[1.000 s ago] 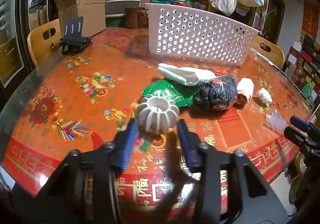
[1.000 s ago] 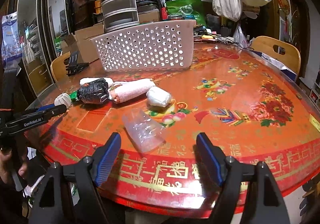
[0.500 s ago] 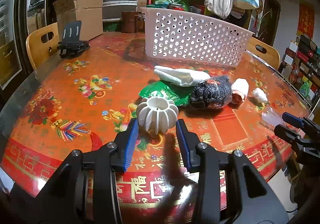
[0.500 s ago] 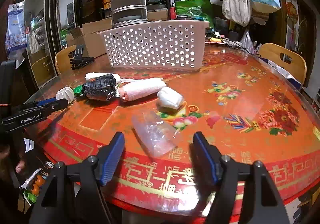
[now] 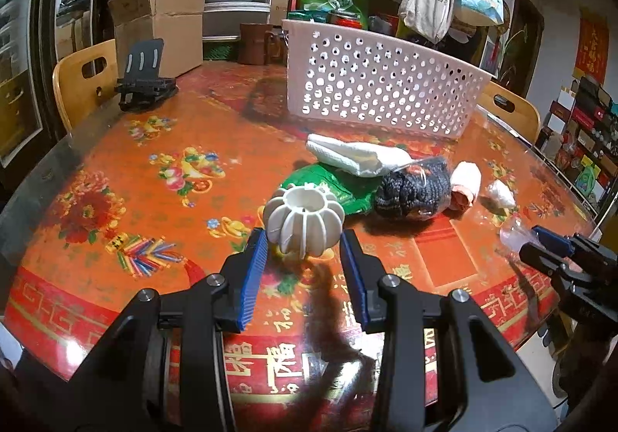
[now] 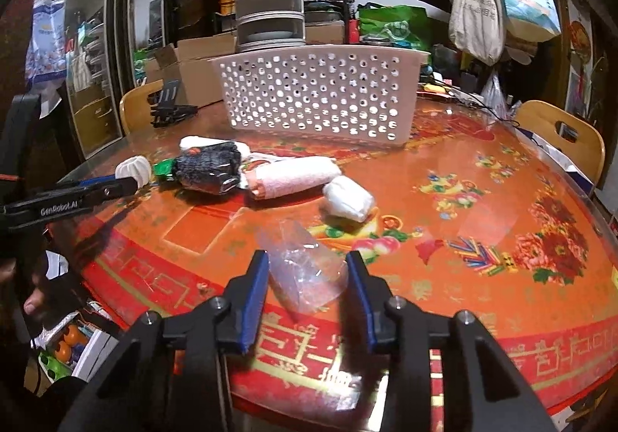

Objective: Organize soft objects
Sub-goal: 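Close the left gripper on the white ribbed pumpkin object while the right grips the clear bag, then lift the pumpkin object with the left gripper while the right carries the clear bag into the basket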

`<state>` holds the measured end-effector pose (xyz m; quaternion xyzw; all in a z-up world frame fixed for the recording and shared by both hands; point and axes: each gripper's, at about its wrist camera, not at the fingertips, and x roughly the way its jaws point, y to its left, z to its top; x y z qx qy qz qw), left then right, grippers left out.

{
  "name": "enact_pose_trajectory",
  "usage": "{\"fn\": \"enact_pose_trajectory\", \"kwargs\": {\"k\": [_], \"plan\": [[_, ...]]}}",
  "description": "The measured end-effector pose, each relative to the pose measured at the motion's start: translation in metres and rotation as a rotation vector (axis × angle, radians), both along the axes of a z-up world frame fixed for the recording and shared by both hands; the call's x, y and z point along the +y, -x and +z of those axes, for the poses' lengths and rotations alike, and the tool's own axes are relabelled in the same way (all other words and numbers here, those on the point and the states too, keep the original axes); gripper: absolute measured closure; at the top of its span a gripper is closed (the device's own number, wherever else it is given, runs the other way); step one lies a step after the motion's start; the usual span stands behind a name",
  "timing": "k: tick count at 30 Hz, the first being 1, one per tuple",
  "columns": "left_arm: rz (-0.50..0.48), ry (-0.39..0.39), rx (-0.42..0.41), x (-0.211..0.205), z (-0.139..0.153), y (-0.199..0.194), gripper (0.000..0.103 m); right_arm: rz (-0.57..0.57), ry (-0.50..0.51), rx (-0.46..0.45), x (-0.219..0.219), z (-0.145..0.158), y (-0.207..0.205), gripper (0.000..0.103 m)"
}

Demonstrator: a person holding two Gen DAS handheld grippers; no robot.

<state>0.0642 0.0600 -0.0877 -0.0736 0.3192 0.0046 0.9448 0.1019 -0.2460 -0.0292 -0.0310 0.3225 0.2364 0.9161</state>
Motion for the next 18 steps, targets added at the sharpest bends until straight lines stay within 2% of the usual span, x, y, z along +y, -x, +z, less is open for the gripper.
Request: {"fn": "enact_pose_trajectory", "kwargs": {"k": [4, 6, 18], "plan": [[0.000, -0.001, -0.013, 0.001, 0.007, 0.003, 0.067, 0.008, -0.014, -0.018, 0.000, 0.005, 0.004, 0.065], [-0.002, 0.003, -0.016, 0.001, 0.011, 0.003, 0.067, 0.012, -0.022, -0.025, -0.001, 0.008, 0.005, 0.071], [-0.006, 0.000, -0.036, -0.005, 0.030, 0.001, 0.067, 0.016, -0.057, -0.038, -0.010, 0.019, 0.002, 0.072]]}}
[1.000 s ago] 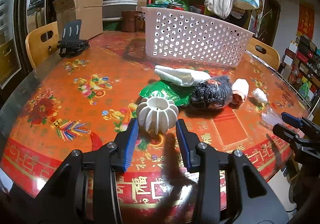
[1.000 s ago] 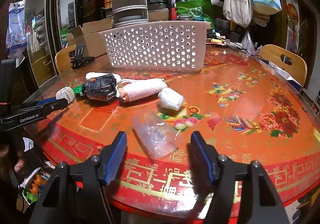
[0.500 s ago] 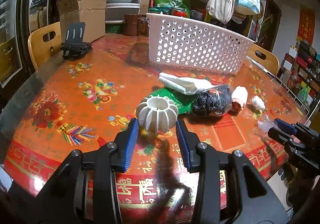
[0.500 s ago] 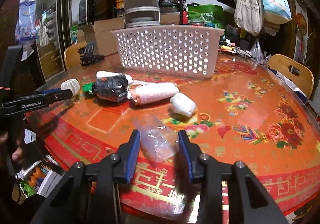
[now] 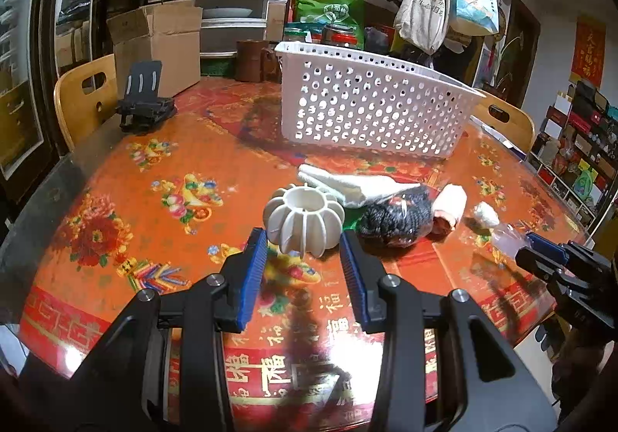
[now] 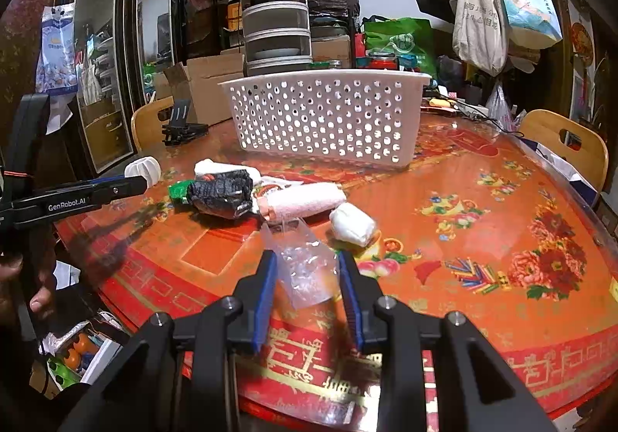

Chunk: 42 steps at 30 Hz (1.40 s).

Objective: Organize soft objects
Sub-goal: 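Lift the pumpkin object with the left gripper while the right carries the clear bag into the basket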

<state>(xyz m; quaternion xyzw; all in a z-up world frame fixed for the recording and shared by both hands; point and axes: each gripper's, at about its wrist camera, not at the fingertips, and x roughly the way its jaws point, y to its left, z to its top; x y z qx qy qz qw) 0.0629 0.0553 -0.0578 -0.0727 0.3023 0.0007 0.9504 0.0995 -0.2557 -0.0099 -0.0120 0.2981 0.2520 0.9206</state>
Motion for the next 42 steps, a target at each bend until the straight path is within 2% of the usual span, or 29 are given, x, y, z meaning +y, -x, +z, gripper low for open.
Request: {"fn": "enact_pose_trajectory", "kwargs": {"k": [14, 28, 32, 35, 42], "plan": [[-0.065, -0.026, -0.086, -0.021, 0.058, -0.027, 0.066, -0.022, -0.075, -0.012, -0.020, 0.039, -0.032, 0.072], [-0.120, -0.035, -0.113, -0.033, 0.106, -0.084, 0.066, -0.003, -0.031, -0.116, -0.017, 0.096, -0.072, 0.072], [-0.125, -0.026, -0.104, -0.030, 0.124, -0.113, 0.066, 0.010, -0.030, -0.122, -0.012, 0.116, -0.096, 0.072], [-0.125, -0.028, -0.084, -0.028, 0.136, -0.138, 0.066, 0.027, -0.029, -0.093, -0.006, 0.127, -0.121, 0.072], [-0.123, -0.050, 0.009, -0.034, 0.153, -0.217, 0.066, 0.029, -0.011, -0.031, 0.010, 0.146, -0.181, 0.071]]}}
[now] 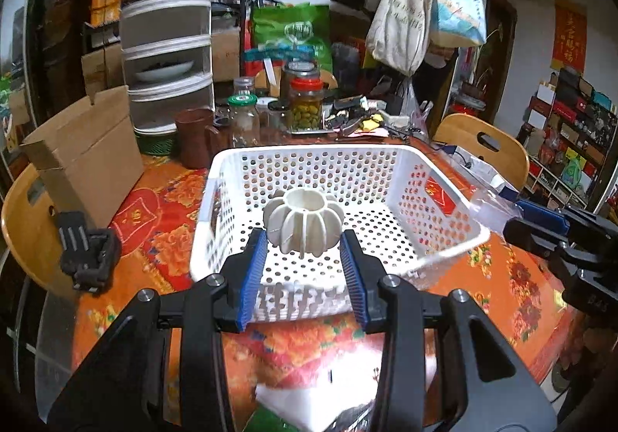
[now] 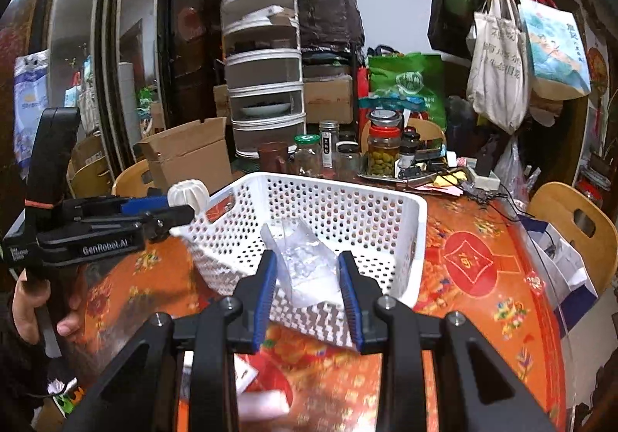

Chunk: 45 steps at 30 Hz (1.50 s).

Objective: Organize soft objects
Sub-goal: 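Lift the pumpkin object with the left gripper while the right carries the clear bag into the basket, then open the left gripper over the basket while the right releases the clear bag inside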

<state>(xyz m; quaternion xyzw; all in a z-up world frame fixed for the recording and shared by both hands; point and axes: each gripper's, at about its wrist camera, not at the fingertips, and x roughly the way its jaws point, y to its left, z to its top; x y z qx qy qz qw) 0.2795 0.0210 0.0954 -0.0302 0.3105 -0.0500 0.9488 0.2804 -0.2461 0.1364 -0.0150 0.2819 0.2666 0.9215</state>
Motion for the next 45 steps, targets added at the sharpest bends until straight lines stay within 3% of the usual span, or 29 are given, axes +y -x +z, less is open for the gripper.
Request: {"fn": "enact_pose_trajectory", "kwargs": {"k": [7, 13, 19, 26, 30, 32, 34, 36, 39, 42, 45], "plan": [[0.014, 0.009, 0.157, -0.003, -0.010, -0.081, 0.066, -0.041, 0.080, 0.122, 0.023, 0.000, -0.076, 0.071], [0.036, -0.004, 0.310, -0.004, -0.040, -0.132, 0.066, -0.068, 0.177, 0.316, 0.037, -0.042, -0.135, 0.071], [0.041, -0.054, 0.442, -0.009, -0.064, -0.158, 0.066, -0.052, 0.239, 0.444, 0.049, -0.078, -0.157, 0.069], [0.051, -0.048, 0.491, -0.008, -0.081, -0.166, 0.066, -0.030, 0.332, 0.473, 0.065, -0.090, -0.160, 0.067], [0.052, -0.024, 0.498, -0.005, -0.084, -0.165, 0.065, -0.017, 0.337, 0.470, 0.071, -0.092, -0.160, 0.066], [0.046, -0.012, 0.482, -0.004, -0.080, -0.163, 0.057, -0.018, 0.327, 0.468, 0.070, -0.091, -0.160, 0.063], [0.046, -0.012, 0.454, -0.003, -0.074, -0.159, 0.043, -0.019, 0.307, 0.450, 0.068, -0.087, -0.159, 0.051], [0.053, -0.005, 0.415, -0.001, -0.063, -0.153, 0.039, -0.025, 0.279, 0.422, 0.062, -0.078, -0.155, 0.032], [0.065, 0.025, 0.373, 0.006, -0.045, -0.144, 0.033, -0.037, 0.227, 0.381, 0.051, -0.064, -0.149, 0.028], [0.073, 0.023, 0.308, 0.009, -0.022, -0.131, 0.017, -0.041, 0.205, 0.348, 0.045, -0.052, -0.142, 0.024], [0.075, 0.007, 0.278, 0.008, -0.007, -0.122, 0.014, -0.040, 0.189, 0.329, 0.039, -0.043, -0.135, 0.019]]}}
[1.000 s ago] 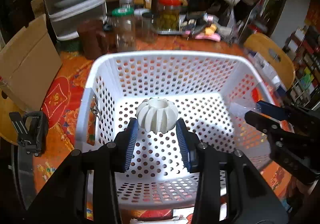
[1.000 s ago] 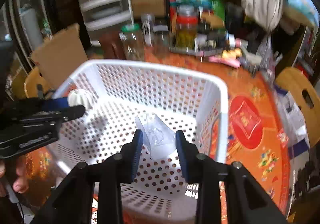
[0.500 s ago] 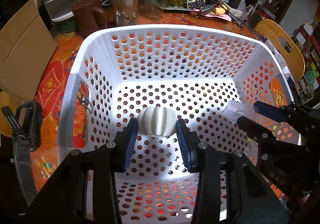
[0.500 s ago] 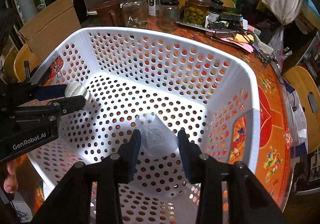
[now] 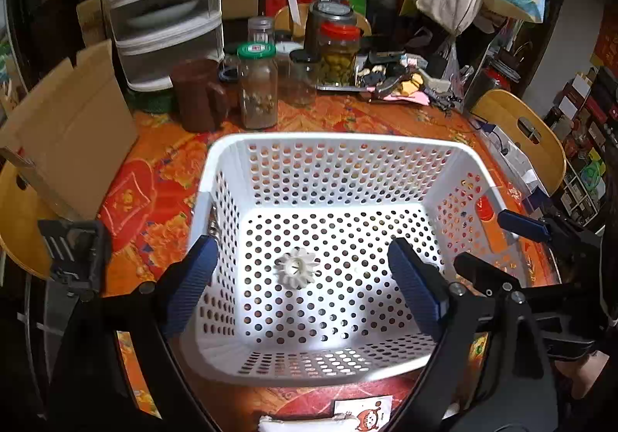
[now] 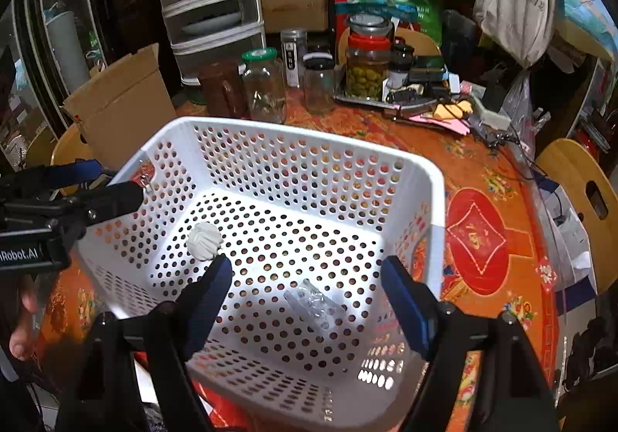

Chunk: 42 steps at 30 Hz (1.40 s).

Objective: Organize soft objects
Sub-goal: 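Open the left gripper over the basket while the right releases the clear bag inside, then withdraw both grippers from the basket back toward the table items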

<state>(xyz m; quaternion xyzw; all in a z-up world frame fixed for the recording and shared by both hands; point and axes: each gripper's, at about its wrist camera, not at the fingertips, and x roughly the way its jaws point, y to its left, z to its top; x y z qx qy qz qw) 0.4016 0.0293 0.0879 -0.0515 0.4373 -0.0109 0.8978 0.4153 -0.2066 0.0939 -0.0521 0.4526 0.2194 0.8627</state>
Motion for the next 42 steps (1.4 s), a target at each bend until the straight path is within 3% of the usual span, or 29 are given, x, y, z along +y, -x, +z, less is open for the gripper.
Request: {"fn": "enact_pose_trajectory", "kwargs": {"k": [6, 11, 15, 24, 34, 42], "plan": [[-0.025, -0.043, -0.073, -0.003, 0.021, 0.036, 0.014, 0.001, -0.080, -0.035, -0.015, 0.016, 0.025, 0.002], [-0.023, -0.023, -0.176, 0.003, 0.034, 0.092, 0.010, -0.008, -0.122, -0.093, -0.030, 0.025, 0.065, 0.001], [-0.008, -0.024, -0.291, 0.011, 0.045, 0.156, 0.003, 0.001, -0.137, -0.192, -0.041, 0.033, 0.110, 0.001], [0.023, -0.035, -0.432, 0.016, 0.054, 0.259, 0.000, 0.013, -0.218, -0.311, -0.053, 0.046, 0.196, 0.000], [0.065, 0.007, -0.473, 0.028, 0.017, 0.329, 0.000, -0.064, -0.229, -0.321, -0.078, 0.016, 0.248, 0.000], [0.088, 0.033, -0.374, 0.039, -0.037, 0.324, 0.000, -0.062, -0.231, -0.310, -0.085, -0.009, 0.268, 0.000]]}}
